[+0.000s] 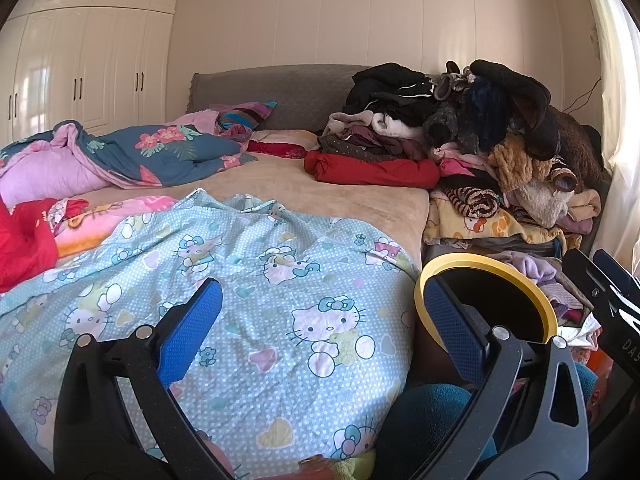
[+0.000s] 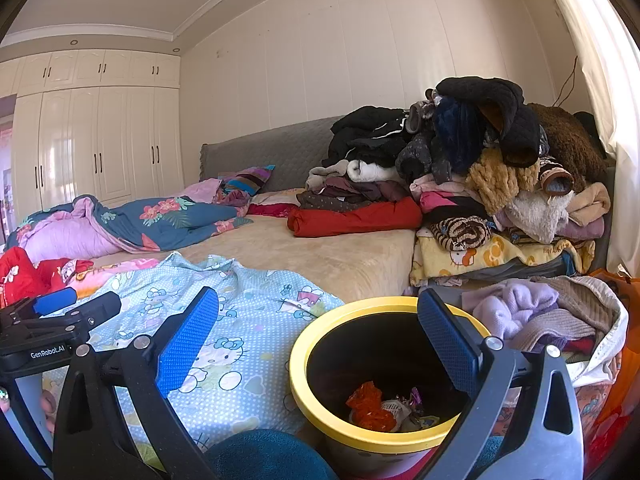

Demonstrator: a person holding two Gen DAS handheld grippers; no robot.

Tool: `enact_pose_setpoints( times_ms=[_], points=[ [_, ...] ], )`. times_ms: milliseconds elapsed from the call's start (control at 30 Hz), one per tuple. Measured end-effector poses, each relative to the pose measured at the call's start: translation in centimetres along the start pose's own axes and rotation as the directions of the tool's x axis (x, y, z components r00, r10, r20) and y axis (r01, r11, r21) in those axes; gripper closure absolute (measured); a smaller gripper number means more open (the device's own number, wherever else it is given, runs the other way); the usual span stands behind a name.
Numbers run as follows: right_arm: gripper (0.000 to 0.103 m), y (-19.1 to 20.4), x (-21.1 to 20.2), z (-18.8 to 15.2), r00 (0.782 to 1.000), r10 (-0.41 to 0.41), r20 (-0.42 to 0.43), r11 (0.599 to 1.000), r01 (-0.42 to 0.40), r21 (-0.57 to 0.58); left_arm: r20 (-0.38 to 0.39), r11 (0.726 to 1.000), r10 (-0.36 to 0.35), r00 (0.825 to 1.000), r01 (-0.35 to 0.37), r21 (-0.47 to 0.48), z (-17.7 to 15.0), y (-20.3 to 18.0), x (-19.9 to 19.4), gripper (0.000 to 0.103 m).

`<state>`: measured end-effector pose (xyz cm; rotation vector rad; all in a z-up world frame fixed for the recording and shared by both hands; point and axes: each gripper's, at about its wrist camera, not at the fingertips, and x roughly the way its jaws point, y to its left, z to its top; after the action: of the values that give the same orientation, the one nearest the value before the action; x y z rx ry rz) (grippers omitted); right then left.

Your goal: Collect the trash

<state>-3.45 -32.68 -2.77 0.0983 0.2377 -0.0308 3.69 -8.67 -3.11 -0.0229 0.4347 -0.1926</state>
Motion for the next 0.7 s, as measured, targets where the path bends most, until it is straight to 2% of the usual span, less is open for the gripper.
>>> enact_pose_setpoints(
  times_ms=[700],
  points=[
    [0.006,-0.16,0.03,0.05,1.000,0.001,-0.004,1.000,-0.001,0.005,0.000,1.000,0.000,1.000,0.000,0.002,-0.03,-0.11,-0.05,0.011]
  ],
)
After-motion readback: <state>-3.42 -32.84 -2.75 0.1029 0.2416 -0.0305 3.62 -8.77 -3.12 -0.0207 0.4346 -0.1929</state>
